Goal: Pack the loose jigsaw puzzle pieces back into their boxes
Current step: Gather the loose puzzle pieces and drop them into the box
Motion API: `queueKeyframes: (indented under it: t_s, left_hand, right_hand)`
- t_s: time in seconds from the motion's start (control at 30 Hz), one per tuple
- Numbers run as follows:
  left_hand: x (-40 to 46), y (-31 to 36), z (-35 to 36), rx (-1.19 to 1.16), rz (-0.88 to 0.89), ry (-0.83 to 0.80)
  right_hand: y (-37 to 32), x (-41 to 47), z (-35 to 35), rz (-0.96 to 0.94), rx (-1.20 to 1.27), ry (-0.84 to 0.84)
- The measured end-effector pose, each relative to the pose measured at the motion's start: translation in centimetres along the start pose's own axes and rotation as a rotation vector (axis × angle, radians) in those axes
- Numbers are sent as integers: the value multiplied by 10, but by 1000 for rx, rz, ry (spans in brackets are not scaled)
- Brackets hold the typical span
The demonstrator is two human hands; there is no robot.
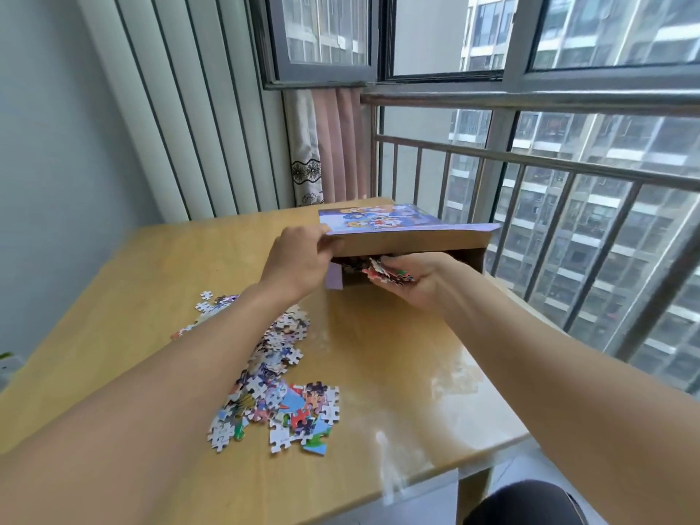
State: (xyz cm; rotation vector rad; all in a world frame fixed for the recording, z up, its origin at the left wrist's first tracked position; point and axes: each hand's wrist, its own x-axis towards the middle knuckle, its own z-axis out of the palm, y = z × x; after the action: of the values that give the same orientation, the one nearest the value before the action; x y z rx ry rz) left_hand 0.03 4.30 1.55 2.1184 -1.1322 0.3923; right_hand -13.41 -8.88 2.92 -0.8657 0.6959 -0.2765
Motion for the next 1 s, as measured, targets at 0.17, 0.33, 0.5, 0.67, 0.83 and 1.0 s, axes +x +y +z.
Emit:
queueKeyframes:
  t_s: [0.17,0.33,0.5,0.67,0.83,1.0]
  left_hand:
    - [7,2,-8,-52,-25,66]
    - [9,3,-11,-67,-19,78]
    - [10,3,-9,-71,-17,93]
    - [10,1,-9,-75,4,82]
    - [6,-1,-8,-72,21,83]
    - [7,-7,-7,-79,16,93]
  right_hand:
    - [-7,5,23,-97,2,122]
    - [-3,6,34,-196,-146,258]
    - [10,14,24,-289,-532,346]
    - [17,15,11,-448,-1025,411]
    - [17,15,-2,-614,-1520,223]
    - [17,7,-28,-913,-1969,5]
